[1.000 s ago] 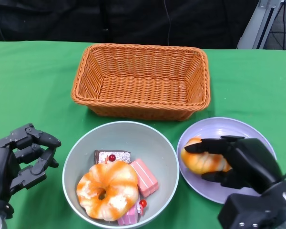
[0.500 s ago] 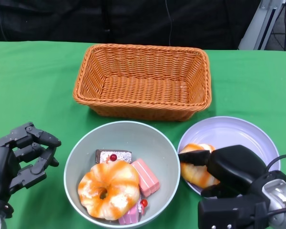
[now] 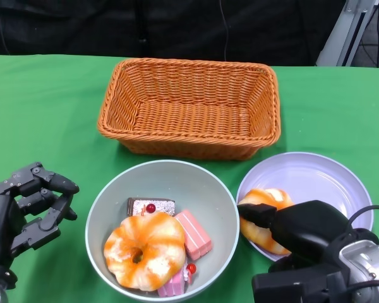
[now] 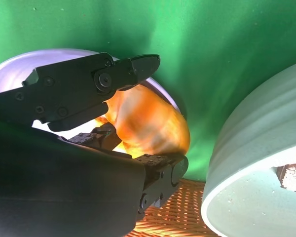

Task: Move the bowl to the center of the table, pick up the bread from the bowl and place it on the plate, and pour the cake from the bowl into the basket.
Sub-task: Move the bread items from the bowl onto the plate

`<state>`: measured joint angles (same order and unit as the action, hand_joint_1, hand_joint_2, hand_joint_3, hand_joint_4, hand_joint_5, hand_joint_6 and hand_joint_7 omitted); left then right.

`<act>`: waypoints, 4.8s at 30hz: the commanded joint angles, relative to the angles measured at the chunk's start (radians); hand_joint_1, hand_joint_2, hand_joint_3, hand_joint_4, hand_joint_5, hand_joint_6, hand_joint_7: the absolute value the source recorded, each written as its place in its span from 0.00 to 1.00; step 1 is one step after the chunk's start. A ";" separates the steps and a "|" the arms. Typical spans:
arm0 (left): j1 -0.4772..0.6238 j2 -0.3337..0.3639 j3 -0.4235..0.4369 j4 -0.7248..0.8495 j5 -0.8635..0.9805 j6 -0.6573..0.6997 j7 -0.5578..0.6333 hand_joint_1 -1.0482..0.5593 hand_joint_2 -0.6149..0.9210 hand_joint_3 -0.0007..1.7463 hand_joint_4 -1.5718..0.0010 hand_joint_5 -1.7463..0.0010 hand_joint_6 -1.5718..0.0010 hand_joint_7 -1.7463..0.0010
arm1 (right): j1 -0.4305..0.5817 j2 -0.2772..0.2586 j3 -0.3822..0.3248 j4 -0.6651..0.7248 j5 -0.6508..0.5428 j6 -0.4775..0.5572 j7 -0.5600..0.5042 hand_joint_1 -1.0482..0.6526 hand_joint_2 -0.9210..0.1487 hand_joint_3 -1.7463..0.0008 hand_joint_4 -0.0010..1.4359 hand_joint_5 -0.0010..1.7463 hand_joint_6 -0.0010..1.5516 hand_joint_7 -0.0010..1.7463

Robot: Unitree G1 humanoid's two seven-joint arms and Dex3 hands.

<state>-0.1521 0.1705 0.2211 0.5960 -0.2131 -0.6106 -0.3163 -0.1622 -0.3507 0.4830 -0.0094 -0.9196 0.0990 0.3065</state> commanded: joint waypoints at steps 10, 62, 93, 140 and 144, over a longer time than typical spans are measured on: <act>-0.002 0.022 0.014 0.016 -0.011 -0.002 -0.015 0.59 0.88 0.40 0.51 0.15 0.47 0.37 | 0.090 -0.044 -0.078 -0.151 0.054 0.033 0.026 0.30 0.00 0.99 0.25 0.02 0.23 0.01; -0.022 0.043 0.021 0.061 -0.008 -0.008 -0.029 0.60 0.89 0.39 0.53 0.14 0.49 0.36 | 0.053 -0.038 -0.175 -0.129 0.096 0.032 -0.080 0.32 0.00 0.98 0.44 0.00 0.31 0.00; -0.025 0.043 0.033 0.064 -0.020 -0.014 -0.052 0.61 0.90 0.39 0.52 0.15 0.48 0.36 | 0.021 -0.031 -0.169 -0.056 0.054 0.070 -0.138 0.30 0.00 0.97 0.34 0.00 0.45 0.03; -0.027 0.044 0.032 0.071 -0.018 -0.019 -0.055 0.61 0.90 0.39 0.52 0.16 0.48 0.37 | 0.023 -0.041 -0.209 -0.098 0.195 0.012 -0.142 0.34 0.00 0.98 0.96 0.05 0.34 0.04; -0.026 0.044 0.030 0.070 -0.012 -0.022 -0.051 0.61 0.90 0.39 0.52 0.16 0.48 0.37 | 0.025 -0.045 -0.221 -0.119 0.204 0.014 -0.117 0.34 0.00 0.99 0.93 0.03 0.38 0.03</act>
<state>-0.1731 0.1966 0.2458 0.6676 -0.2232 -0.6212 -0.3592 -0.1370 -0.3784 0.2823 -0.1031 -0.7291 0.1096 0.1826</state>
